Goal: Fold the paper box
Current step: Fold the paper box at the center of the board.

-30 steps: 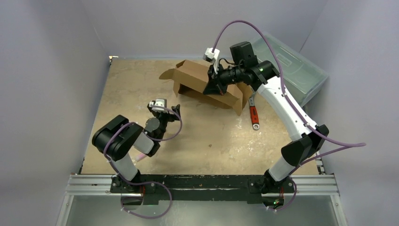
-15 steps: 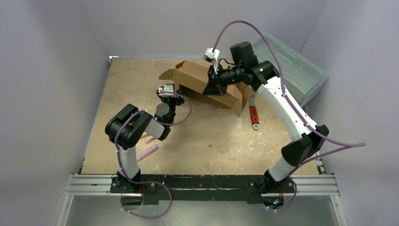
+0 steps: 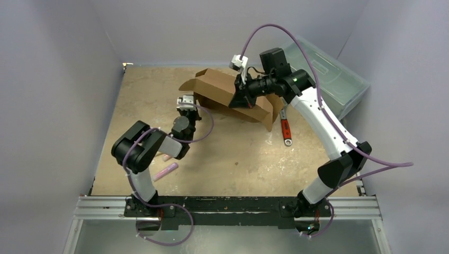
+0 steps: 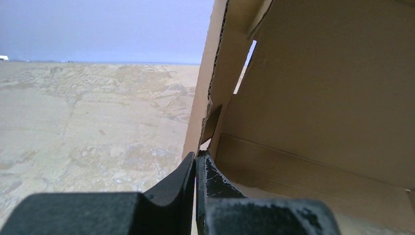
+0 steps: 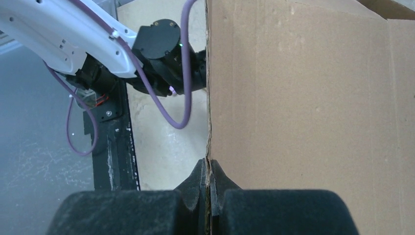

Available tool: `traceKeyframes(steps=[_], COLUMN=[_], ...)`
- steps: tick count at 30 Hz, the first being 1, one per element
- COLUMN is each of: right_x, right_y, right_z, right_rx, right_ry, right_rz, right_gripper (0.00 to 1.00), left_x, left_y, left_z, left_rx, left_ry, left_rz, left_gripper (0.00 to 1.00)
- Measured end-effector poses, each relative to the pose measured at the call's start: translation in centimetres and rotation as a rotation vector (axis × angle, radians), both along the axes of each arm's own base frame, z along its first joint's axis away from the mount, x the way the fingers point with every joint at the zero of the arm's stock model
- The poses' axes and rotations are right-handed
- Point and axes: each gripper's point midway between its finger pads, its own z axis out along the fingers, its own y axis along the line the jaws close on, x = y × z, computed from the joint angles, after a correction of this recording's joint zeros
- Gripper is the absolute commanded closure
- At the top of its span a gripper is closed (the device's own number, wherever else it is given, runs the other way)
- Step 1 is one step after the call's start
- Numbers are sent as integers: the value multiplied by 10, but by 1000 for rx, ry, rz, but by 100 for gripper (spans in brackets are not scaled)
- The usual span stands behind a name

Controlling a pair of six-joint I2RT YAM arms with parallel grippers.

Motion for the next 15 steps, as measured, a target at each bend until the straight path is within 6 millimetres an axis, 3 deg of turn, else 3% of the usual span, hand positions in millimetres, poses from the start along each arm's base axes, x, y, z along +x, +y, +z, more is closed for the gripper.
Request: traceKeyframes(steps=[5,11,15], right_x=[-15,-39,-52], right_y=[-7,-19,-27], right_z=[11,39,48], right_rx=[21,61,73], right_ry=[-6,-29,-37], right_rz=[-2,-8,-16], right_gripper=[100,100,100], left_x=[-26,-52,-66], left_y=[-1,-25,-36], left_z=[13,39,42], left_rx=[-20,-78,-112], left_ry=[21,61,112], left_rz=[-56,-175,-236], left_gripper=[100,100,100])
